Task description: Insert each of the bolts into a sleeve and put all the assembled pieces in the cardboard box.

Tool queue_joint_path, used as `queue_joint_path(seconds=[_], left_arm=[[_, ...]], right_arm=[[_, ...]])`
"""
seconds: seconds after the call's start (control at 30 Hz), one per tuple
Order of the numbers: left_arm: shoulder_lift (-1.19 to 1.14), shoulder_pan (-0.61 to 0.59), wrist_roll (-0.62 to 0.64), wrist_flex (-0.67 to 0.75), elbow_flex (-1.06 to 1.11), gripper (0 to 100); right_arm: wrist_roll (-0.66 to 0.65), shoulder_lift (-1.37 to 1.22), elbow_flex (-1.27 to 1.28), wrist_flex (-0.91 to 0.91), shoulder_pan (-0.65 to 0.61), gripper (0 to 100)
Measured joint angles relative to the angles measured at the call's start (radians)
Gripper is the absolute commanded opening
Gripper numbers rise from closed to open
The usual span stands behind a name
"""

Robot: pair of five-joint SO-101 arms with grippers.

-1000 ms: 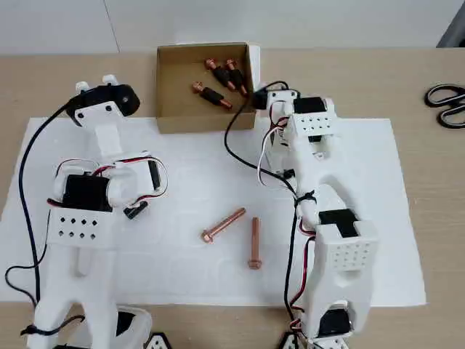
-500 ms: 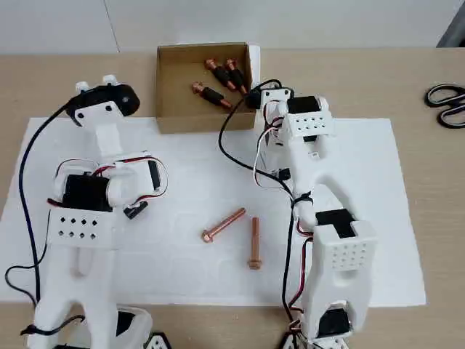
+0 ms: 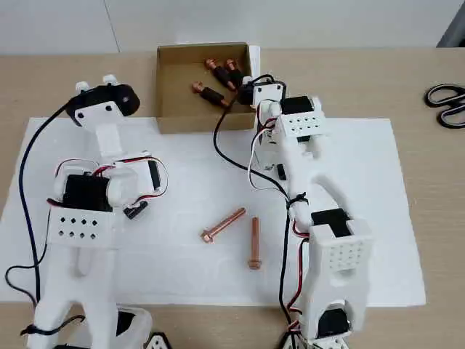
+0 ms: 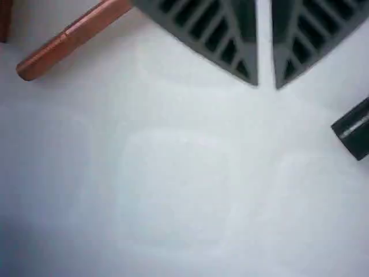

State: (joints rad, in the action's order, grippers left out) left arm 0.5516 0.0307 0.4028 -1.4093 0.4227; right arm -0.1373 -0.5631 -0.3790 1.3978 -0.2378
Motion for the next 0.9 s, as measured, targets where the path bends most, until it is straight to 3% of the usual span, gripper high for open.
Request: queue_joint_path(seconds=[0.37, 0.53, 0.9], left_arm=[[-0.003, 0.0, 0.0, 0.0, 0.0, 1], [-0.003, 0.0, 0.0, 0.0, 0.0, 1], [-0.006, 0.018, 0.0, -0.012, -0.009, 1]], right_arm=[[0.0, -0.08, -0.018, -0.014, -0.002, 19.1], [0.0, -0.083, -0.025, -0.015, 0.003, 0.9], [0.002, -0.064, -0.06, 0.044, 0.002, 0.7]])
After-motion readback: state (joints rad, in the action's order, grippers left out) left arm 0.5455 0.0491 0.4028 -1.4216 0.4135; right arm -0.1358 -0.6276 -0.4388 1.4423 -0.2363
